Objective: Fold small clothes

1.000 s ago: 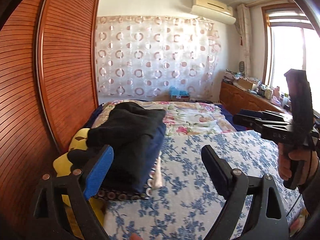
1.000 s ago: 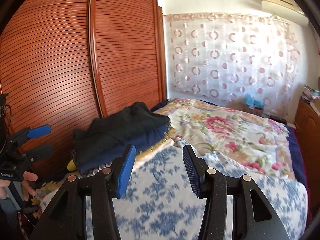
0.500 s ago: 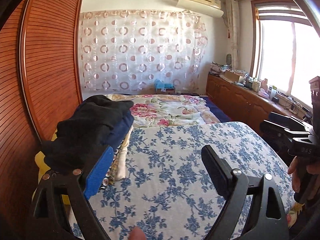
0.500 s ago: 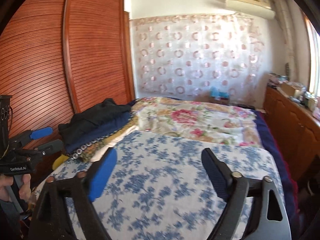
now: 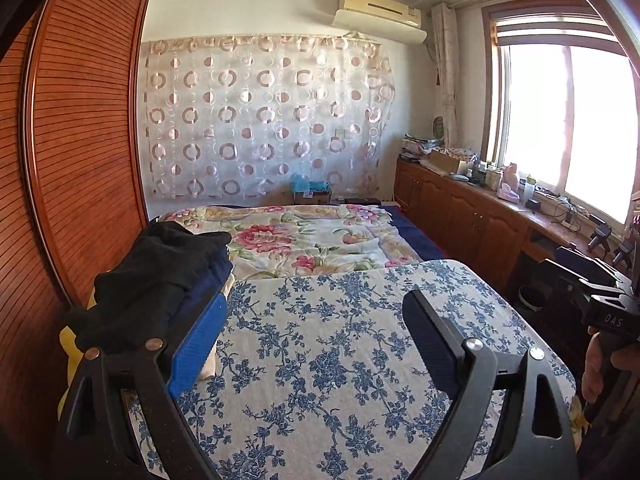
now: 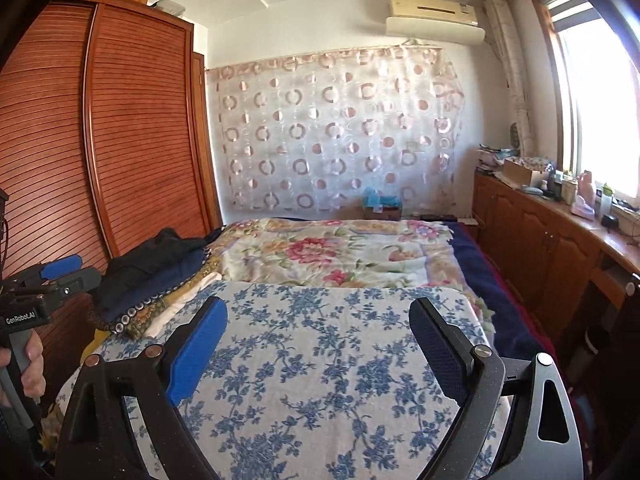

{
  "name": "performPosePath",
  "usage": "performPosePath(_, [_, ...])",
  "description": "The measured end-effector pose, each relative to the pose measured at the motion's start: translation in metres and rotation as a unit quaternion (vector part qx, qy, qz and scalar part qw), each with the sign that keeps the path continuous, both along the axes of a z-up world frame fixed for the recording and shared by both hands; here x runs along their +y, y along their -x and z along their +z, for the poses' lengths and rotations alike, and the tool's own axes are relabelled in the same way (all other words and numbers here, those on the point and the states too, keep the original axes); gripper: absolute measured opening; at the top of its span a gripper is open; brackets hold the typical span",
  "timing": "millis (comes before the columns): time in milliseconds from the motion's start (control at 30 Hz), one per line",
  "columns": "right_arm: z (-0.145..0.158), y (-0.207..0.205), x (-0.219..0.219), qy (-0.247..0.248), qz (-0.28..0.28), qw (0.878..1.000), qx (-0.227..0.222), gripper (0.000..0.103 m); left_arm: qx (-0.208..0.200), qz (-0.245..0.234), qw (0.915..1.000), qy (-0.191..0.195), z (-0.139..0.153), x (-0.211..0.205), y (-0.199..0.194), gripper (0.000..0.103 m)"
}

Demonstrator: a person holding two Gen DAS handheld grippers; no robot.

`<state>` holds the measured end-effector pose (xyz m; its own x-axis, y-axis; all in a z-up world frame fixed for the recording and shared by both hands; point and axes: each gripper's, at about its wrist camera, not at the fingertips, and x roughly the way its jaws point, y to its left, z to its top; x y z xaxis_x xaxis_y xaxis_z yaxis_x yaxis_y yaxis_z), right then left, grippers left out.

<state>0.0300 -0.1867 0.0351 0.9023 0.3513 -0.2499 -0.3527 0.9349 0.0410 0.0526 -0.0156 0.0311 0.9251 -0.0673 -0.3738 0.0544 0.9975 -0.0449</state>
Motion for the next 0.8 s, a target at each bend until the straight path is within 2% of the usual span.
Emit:
performPosePath(400, [-0.008,-0.004,0.012,-0.007,-0.009,1.000,0.000,0.093,0.004,0.010,0.9999,-0.004,-0.002,-0.001,0.000,0.090])
performPosePath(800, [-0.014,-0.011,0.000,-0.006,-0.008,1.000,-0.001,0.093,0.004,0.009,0.9999,-0.004,-0.001,-0.001,0.001,0.090])
